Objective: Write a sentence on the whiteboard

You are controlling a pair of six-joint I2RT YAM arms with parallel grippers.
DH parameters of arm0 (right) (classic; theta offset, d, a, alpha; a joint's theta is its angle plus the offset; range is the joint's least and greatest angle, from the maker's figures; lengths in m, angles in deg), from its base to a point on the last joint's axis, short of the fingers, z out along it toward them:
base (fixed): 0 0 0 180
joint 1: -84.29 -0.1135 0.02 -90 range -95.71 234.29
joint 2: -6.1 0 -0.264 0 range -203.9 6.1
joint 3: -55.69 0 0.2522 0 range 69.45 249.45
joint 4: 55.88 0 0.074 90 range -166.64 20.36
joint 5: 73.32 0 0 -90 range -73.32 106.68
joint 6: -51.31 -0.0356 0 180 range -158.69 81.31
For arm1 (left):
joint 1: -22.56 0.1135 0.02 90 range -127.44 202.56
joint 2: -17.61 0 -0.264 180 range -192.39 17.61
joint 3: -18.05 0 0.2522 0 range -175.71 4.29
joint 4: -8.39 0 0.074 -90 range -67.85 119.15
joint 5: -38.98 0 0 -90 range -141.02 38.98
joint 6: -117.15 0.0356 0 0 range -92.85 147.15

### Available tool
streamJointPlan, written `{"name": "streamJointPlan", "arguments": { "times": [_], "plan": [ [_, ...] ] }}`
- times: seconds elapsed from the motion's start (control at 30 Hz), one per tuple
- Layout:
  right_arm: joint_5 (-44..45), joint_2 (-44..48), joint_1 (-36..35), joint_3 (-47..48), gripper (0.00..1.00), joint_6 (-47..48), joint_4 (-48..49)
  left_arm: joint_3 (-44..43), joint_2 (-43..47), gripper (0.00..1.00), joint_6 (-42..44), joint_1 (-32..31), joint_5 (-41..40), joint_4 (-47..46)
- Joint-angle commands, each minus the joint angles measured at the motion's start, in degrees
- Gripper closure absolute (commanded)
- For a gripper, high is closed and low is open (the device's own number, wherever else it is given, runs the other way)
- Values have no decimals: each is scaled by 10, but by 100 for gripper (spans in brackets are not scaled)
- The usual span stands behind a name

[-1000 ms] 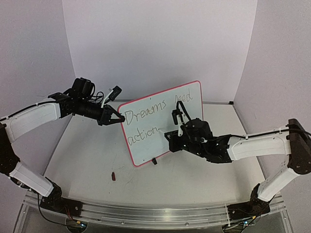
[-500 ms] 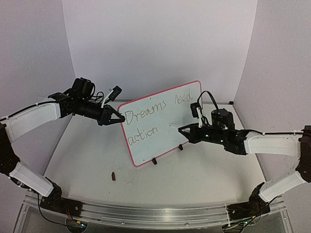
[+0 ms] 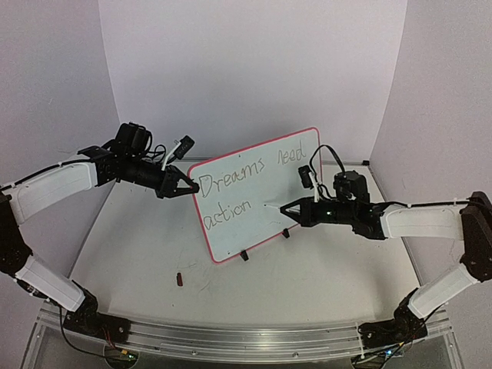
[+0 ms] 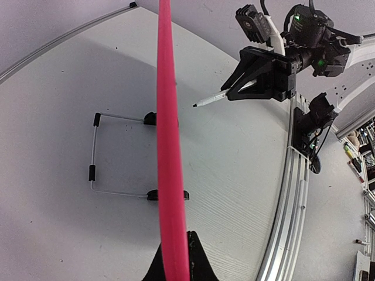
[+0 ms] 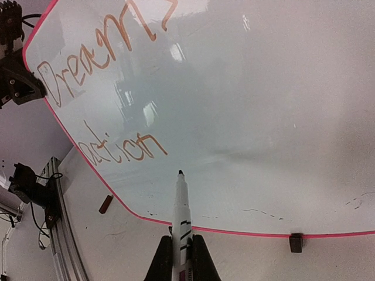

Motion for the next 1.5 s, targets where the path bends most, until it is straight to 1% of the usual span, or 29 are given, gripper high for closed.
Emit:
{"name": "streamJointPlan", "arguments": {
  "times": [0.0, 0.27, 0.67, 1.07, 1.47],
  "plan": [
    [2, -22, 2, 35, 100, 7, 23, 12, -33, 100, 15, -22, -16, 70],
    [54, -40, 1, 44, 100, -3, 26, 12, -33, 100, 16, -23, -19, 71],
    [84, -60, 1, 59, 100, -9, 36, 12, -33, 100, 17, -23, -20, 72],
    [109, -34, 2, 61, 100, -18, 58, 12, -30, 100, 17, -23, -20, 72],
    [140, -32, 1, 44, 100, -26, 69, 12, -27, 100, 18, -23, -21, 73]
  ]
}}
